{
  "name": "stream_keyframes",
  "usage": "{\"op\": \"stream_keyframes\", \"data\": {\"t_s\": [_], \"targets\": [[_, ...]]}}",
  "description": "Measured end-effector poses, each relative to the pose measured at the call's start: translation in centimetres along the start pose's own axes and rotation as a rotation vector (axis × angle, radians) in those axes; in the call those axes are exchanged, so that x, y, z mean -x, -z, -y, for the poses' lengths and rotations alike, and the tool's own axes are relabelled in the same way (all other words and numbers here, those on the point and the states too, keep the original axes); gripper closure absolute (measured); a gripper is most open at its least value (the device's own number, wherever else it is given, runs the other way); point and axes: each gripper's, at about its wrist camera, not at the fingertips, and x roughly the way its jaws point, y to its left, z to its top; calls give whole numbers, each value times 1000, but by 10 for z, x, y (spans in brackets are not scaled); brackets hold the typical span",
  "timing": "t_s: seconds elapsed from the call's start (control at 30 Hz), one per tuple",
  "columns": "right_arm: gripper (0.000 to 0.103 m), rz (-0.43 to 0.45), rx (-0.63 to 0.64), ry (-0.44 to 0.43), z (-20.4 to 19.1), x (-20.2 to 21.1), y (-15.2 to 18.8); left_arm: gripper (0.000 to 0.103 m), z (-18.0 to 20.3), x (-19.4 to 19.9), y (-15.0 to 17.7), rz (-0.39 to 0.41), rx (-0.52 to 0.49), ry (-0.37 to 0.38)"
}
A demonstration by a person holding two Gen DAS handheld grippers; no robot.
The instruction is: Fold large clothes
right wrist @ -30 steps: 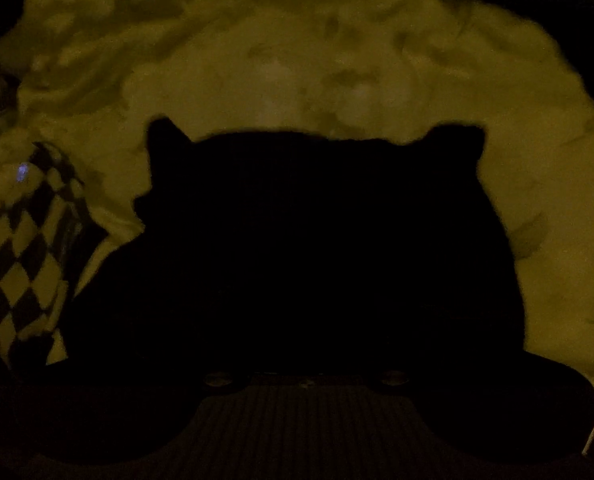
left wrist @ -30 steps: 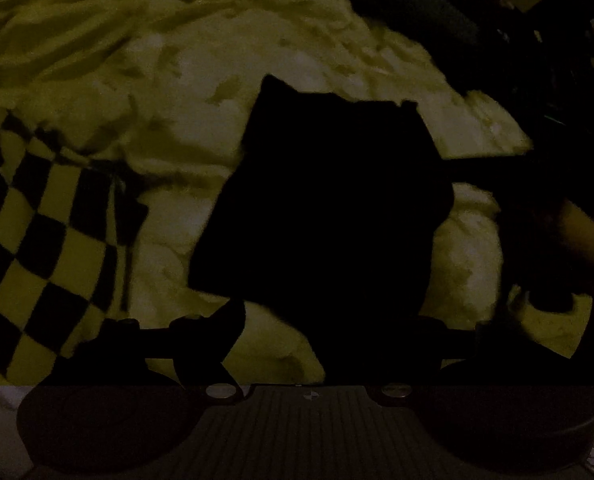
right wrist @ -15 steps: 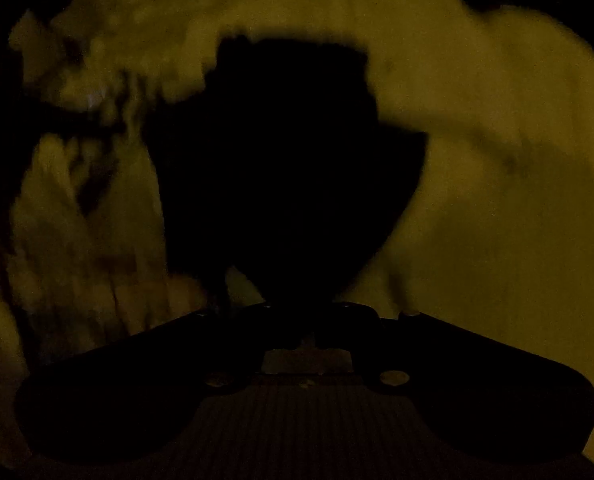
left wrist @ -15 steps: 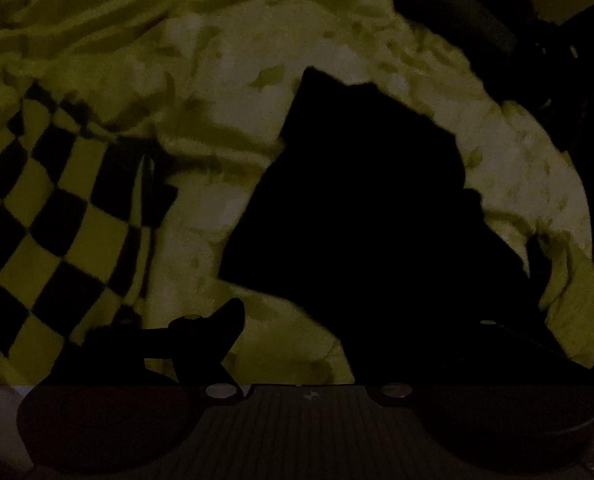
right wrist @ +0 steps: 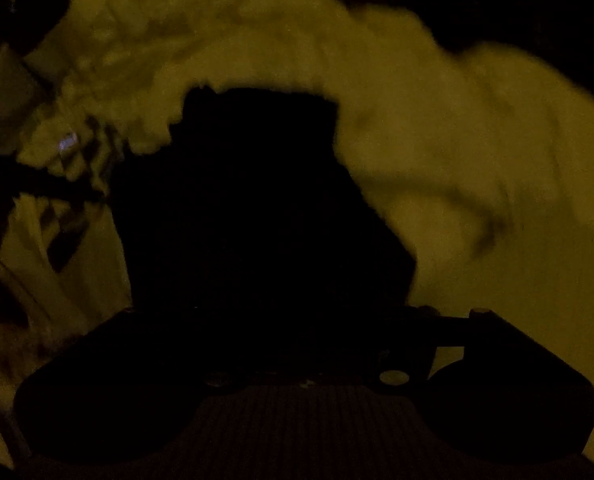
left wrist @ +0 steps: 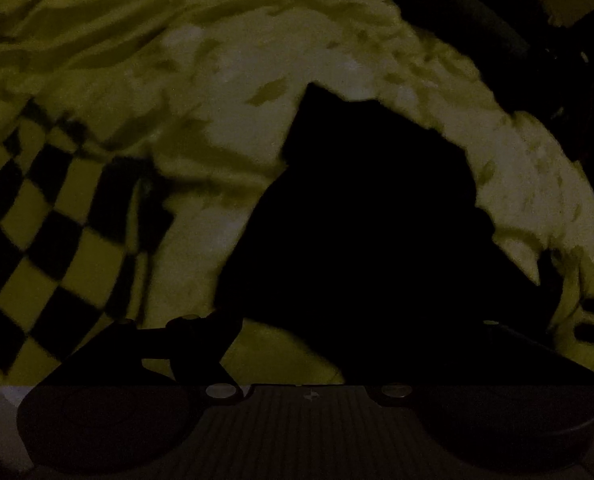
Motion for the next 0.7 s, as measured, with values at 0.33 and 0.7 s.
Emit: {"op": "stream_keyframes", "data": {"t_s": [0.33,0.7], "targets": [[30,86,92,-25,-43,-79,-122,0,82,-74,-39,-35,-241,-24],[25,75,-69,46,-28,-98,-143,43,57,-83,-43,96,-175,-152]]}}
